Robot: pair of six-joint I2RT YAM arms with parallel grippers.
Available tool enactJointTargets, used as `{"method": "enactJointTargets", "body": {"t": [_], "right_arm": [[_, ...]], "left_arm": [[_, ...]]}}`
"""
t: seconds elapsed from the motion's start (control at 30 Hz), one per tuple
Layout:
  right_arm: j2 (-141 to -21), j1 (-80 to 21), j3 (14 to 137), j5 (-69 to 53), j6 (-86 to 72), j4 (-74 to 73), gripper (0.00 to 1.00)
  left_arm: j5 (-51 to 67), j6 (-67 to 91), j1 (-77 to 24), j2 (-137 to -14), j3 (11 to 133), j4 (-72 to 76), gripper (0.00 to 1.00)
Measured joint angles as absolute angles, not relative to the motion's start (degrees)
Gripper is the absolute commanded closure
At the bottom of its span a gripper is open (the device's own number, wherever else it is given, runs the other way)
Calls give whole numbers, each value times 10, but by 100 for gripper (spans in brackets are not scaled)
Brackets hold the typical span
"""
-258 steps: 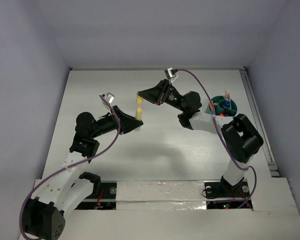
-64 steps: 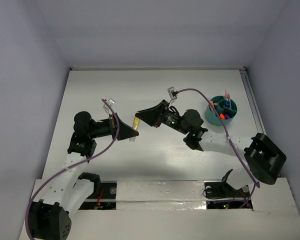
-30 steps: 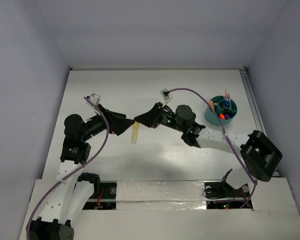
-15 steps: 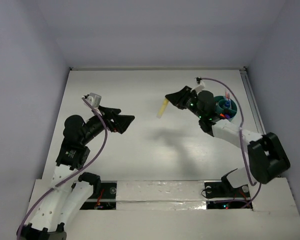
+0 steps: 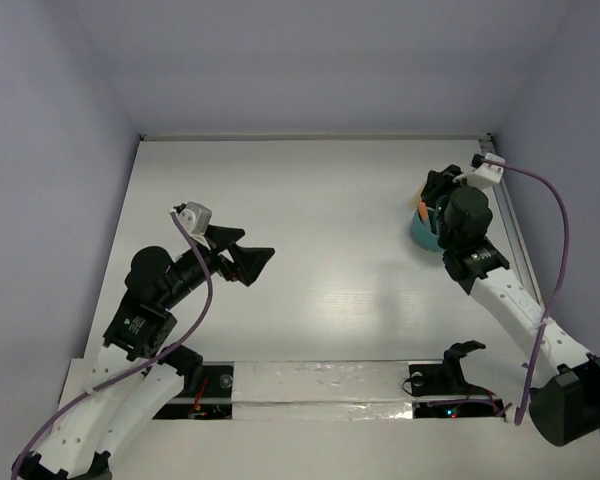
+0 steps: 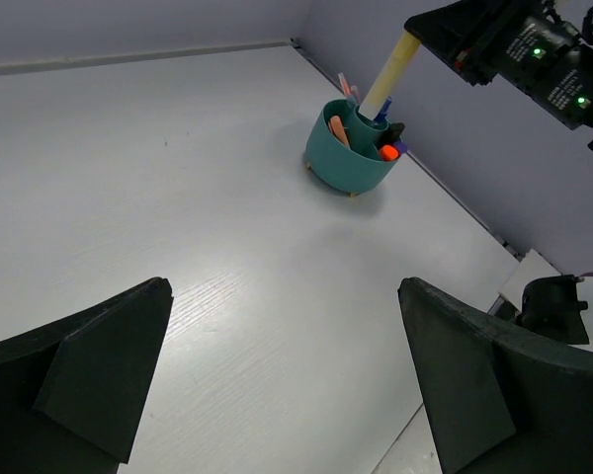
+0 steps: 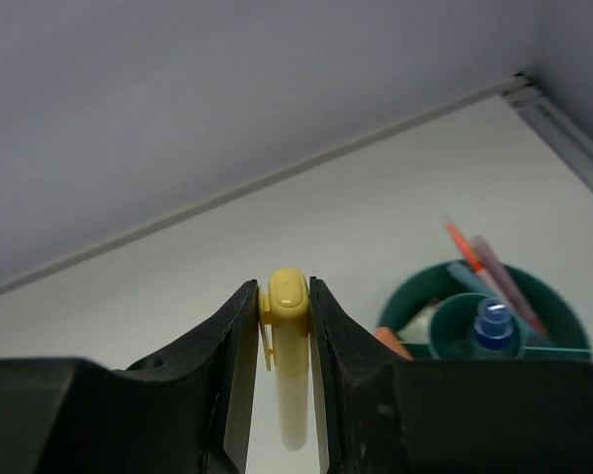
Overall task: Sort the stationery into containers
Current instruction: Place the pen in the storage box.
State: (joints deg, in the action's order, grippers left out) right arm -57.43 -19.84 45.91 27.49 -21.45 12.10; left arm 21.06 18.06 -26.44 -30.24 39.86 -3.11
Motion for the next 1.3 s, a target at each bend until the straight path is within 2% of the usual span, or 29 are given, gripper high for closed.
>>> {"method": "enactJointTargets", "body": {"t": [0.2,0.43,1.3], "right_arm": [[-612,-190,459,357,-141,89,100],[-658,-183,484,391,-80,77,100],[-773,-183,472,369,44,128,100]], "left_arm": [[185,173,-293,-281,399,-46,1],[168,170,-304,-271,399,-51,1],[145,170,-304,-270,399,-59,1]]}}
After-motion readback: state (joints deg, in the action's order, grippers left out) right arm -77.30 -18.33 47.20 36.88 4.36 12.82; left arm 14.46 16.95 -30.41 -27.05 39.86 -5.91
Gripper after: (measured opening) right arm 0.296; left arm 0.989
